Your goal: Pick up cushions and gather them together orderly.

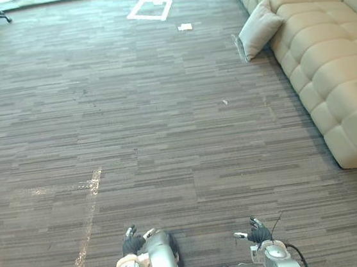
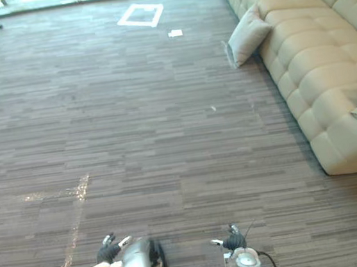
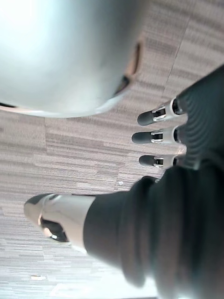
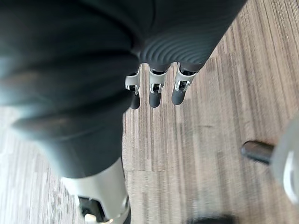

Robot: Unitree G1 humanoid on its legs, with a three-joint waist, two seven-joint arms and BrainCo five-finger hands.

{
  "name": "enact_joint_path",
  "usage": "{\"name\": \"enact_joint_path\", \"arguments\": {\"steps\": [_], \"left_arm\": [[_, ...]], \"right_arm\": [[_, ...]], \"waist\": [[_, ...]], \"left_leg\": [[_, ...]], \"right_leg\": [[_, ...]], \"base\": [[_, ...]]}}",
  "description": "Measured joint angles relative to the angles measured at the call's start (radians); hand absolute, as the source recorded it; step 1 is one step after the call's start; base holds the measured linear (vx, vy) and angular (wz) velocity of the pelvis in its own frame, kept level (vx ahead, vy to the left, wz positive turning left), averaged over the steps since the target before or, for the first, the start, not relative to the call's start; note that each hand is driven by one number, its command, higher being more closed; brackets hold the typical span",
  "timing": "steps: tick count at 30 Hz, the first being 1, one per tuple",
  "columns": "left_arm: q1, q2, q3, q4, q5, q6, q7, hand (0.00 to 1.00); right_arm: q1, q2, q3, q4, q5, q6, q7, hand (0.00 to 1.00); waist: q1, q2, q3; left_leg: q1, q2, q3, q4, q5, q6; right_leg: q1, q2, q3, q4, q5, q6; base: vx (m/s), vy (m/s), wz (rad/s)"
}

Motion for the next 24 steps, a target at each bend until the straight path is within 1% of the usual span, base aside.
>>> {"name": "enact_joint_path", "arguments": {"steps": [1, 2, 3, 4, 5, 6, 7, 8, 9, 10, 11, 12, 13, 14, 15, 16, 17, 18, 19, 20, 21, 22, 23, 24], "left_arm": [[-0.012, 0.004, 0.013, -0.002, -0.001, 0.0, -0.002, 0.0], [-0.015, -0.002, 0.045, -0.005, -0.007, -0.002, -0.001, 0.0], [-0.015, -0.004, 0.053, -0.002, -0.01, -0.001, 0.0, 0.0], [-0.014, -0.002, 0.056, 0.005, -0.012, 0.003, 0.001, 0.0], [-0.011, 0.008, 0.055, 0.015, -0.012, 0.007, 0.001, 0.0], [-0.01, 0.013, 0.054, 0.025, -0.012, 0.01, 0.003, 0.0], [0.003, 0.017, 0.052, 0.033, -0.012, 0.023, 0.006, 0.0], [0.025, 0.019, 0.049, 0.033, -0.012, 0.026, 0.007, 0.0], [0.031, 0.021, 0.044, 0.033, -0.012, 0.025, 0.007, 0.0], [0.044, 0.028, 0.031, 0.034, -0.012, 0.026, 0.006, 0.0], [0.05, 0.03, 0.023, 0.038, -0.012, 0.026, 0.005, 0.0], [0.051, 0.027, 0.017, 0.046, -0.012, 0.027, 0.005, 0.0], [0.042, 0.022, 0.014, 0.052, -0.012, 0.027, 0.004, 0.0], [0.034, 0.019, 0.0, 0.07, -0.01, 0.029, 0.004, 0.0], [0.038, 0.019, -0.009, 0.073, -0.006, 0.028, 0.004, 0.0], [0.041, 0.021, -0.016, 0.075, 0.002, 0.028, 0.003, 0.0], [0.051, 0.016, -0.012, 0.086, 0.002, 0.028, 0.003, 0.0], [0.043, -0.007, -0.012, 0.1, 0.011, 0.028, -0.003, 0.0], [0.037, -0.015, -0.012, 0.102, 0.016, 0.028, -0.003, 0.0], [0.03, -0.031, -0.016, 0.109, 0.024, 0.025, -0.003, 0.0], [0.02, -0.044, -0.012, 0.124, 0.032, 0.027, -0.004, 0.0], [0.019, -0.046, -0.013, 0.123, 0.036, 0.026, -0.004, 0.0], [0.019, -0.047, -0.013, 0.118, 0.038, 0.026, -0.004, 0.0], [0.019, -0.043, -0.01, 0.118, 0.038, 0.025, -0.003, 0.0]], "right_arm": [[-0.008, 0.012, 0.001, -0.011, 0.001, -0.002, 0.0, 0.0], [-0.006, 0.016, 0.001, -0.011, 0.001, -0.005, 0.0, 0.0], [0.001, 0.017, 0.001, -0.01, 0.001, -0.005, 0.0, 0.0], [0.007, 0.019, 0.004, -0.01, 0.001, -0.005, 0.0, 0.0], [0.003, 0.018, 0.017, -0.01, 0.001, -0.005, 0.001, 0.0], [0.001, 0.016, 0.027, -0.01, 0.0, -0.005, 0.002, 0.0], [-0.001, 0.015, 0.04, -0.012, -0.001, -0.005, 0.006, 0.0], [0.0, 0.016, 0.041, -0.017, -0.003, -0.005, 0.011, 0.0], [0.001, 0.016, 0.041, -0.024, -0.006, -0.005, 0.013, 0.0], [0.0, 0.013, 0.04, -0.051, -0.01, -0.005, 0.014, 0.0], [-0.001, 0.011, 0.039, -0.066, -0.015, -0.007, 0.014, 0.0], [0.0, 0.004, 0.04, -0.077, -0.016, -0.009, 0.016, 0.0], [0.0, -0.008, 0.04, -0.081, -0.016, -0.009, 0.018, 0.0], [-0.003, -0.024, 0.039, -0.092, -0.016, -0.009, 0.018, 0.0], [-0.002, -0.029, 0.037, -0.094, -0.016, -0.009, 0.018, 0.0], [0.027, -0.034, 0.036, -0.09, -0.016, -0.009, 0.017, 0.0], [0.041, -0.037, 0.029, -0.1, -0.005, -0.013, 0.018, 0.0], [0.012, -0.058, 0.03, -0.108, -0.011, -0.007, 0.018, 0.0], [0.008, -0.058, 0.029, -0.113, -0.014, -0.008, 0.018, 0.0], [0.012, -0.064, 0.028, -0.128, -0.017, -0.01, 0.02, 0.0], [0.022, -0.06, 0.03, -0.127, -0.016, -0.007, 0.022, 0.0], [0.022, -0.057, 0.032, -0.127, -0.016, -0.007, 0.023, 0.0], [0.027, -0.053, 0.031, -0.125, -0.015, 0.0, 0.022, 0.0], [0.034, -0.043, 0.029, -0.124, -0.014, 0.0, 0.022, 0.0]], "waist": [[0.0, -0.011, -0.001], [0.004, -0.018, 0.0], [0.005, -0.025, -0.002], [0.007, -0.041, -0.002], [0.006, -0.048, -0.002], [0.001, -0.045, -0.001], [-0.015, -0.034, 0.006], [-0.029, -0.02, 0.011], [-0.033, -0.02, 0.01], [-0.047, -0.017, 0.01], [-0.059, -0.015, 0.008], [-0.062, -0.012, 0.01], [-0.064, -0.003, 0.015], [-0.068, 0.012, 0.015], [-0.07, 0.013, 0.013], [-0.075, -0.001, 0.003], [-0.084, 0.005, -0.01], [-0.088, 0.06, -0.035], [-0.091, 0.065, -0.036], [-0.095, 0.078, -0.04], [-0.097, 0.099, -0.041], [-0.094, 0.11, -0.04], [-0.094, 0.12, -0.035], [-0.092, 0.112, -0.029]], "left_leg": [[-0.039, 0.006, -0.012, 0.089, -0.068, 0.011], [-0.053, 0.015, -0.016, 0.19, -0.157, 0.016], [-0.043, 0.011, -0.011, 0.234, -0.207, 0.021], [0.001, -0.001, 0.015, 0.275, -0.281, 0.028], [0.059, -0.013, 0.037, 0.285, -0.339, 0.03], [0.096, -0.017, 0.041, 0.285, -0.362, 0.033], [0.179, -0.022, 0.04, 0.268, -0.401, 0.037], [0.272, -0.033, 0.042, 0.211, -0.424, 0.037], [0.303, -0.037, 0.046, 0.187, -0.426, 0.035], [0.372, -0.041, 0.05, 0.129, -0.431, 0.028], [0.426, -0.041, 0.053, 0.086, -0.428, 0.012], [0.475, -0.041, 0.053, 0.051, -0.429, 0.006], [0.535, -0.034, 0.053, 0.008, -0.429, 0.006], [0.587, -0.018, 0.05, -0.027, -0.429, 0.005], [0.614, -0.018, 0.044, -0.045, -0.428, -0.004], [0.67, -0.036, 0.02, -0.067, -0.433, -0.06], [0.712, -0.02, -0.016, -0.06, -0.45, -0.09], [0.7, 0.03, -0.039, -0.006, -0.422, -0.135], [0.685, 0.033, -0.059, 0.039, -0.397, -0.146], [0.639, 0.042, -0.102, 0.177, -0.305, -0.132], [0.553, 0.066, -0.139, 0.384, -0.134, -0.127], [0.515, 0.087, -0.148, 0.485, -0.063, -0.14], [0.432, 0.145, -0.124, 0.687, -0.128, -0.14], [0.383, 0.176, -0.099, 0.788, -0.181, -0.125]], "right_leg": [[-0.03, -0.007, 0.006, 0.042, 0.033, 0.003], [-0.052, -0.03, 0.035, 0.145, 0.035, 0.04], [-0.069, -0.051, 0.058, 0.234, 0.026, 0.066], [-0.139, -0.103, 0.098, 0.465, 0.039, 0.093], [-0.241, -0.153, 0.123, 0.727, 0.109, 0.107], [-0.293, -0.174, 0.118, 0.855, 0.117, 0.1], [-0.364, -0.2, 0.07, 1.019, 0.098, 0.055], [-0.431, -0.205, 0.023, 1.061, 0.067, 0.002], [-0.453, -0.203, 0.009, 1.055, 0.057, -0.004], [-0.513, -0.195, -0.032, 1.009, 0.03, -0.007], [-0.572, -0.188, -0.072, 0.944, 0.01, -0.009], [-0.619, -0.175, -0.122, 0.857, 0.006, -0.012], [-0.666, -0.146, -0.178, 0.691, 0.014, -0.027], [-0.693, -0.091, -0.229, 0.458, 0.079, -0.035], [-0.689, -0.06, -0.242, 0.329, 0.136, -0.027], [-0.686, -0.016, -0.241, 0.162, 0.263, -0.057], [-0.687, 0.001, -0.17, 0.194, 0.422, -0.188], [-0.736, 0.015, -0.158, 0.345, 0.303, -0.198], [-0.746, 0.01, -0.153, 0.395, 0.274, -0.192], [-0.732, -0.001, -0.154, 0.455, 0.196, -0.175], [-0.675, 0.005, -0.158, 0.447, 0.145, -0.166], [-0.637, 0.015, -0.156, 0.428, 0.131, -0.165], [-0.55, 0.046, -0.156, 0.38, 0.108, -0.156], [-0.484, 0.058, -0.153, 0.347, 0.093, -0.148]], "base": [[0.6, 0.262, -0.07], [0.61, 0.269, -0.08], [0.62, 0.288, -0.09], [0.6, 0.258, -0.2], [0.59, 0.237, -0.27], [0.7, 0.201, -0.27], [0.73, 0.147, -0.16], [0.75, 0.12, -0.11], [0.54, 0.048, -0.04], [0.56, 0.016, 0.07], [0.69, -0.006, 0.11], [0.84, -0.033, 0.09], [0.86, -0.071, 0.14], [0.74, -0.076, 0.21], [0.77, -0.082, 0.38], [0.8, -0.094, 0.49], [0.94, -0.117, 0.28], [0.77, -0.12, 0.1], [0.73, -0.15, -0.15], [0.7, -0.172, 0.0], [0.7, -0.161, -0.01], [0.67, -0.089, 0.01], [0.52, -0.035, -0.01], [0.64, -0.028, 0.05]]}}
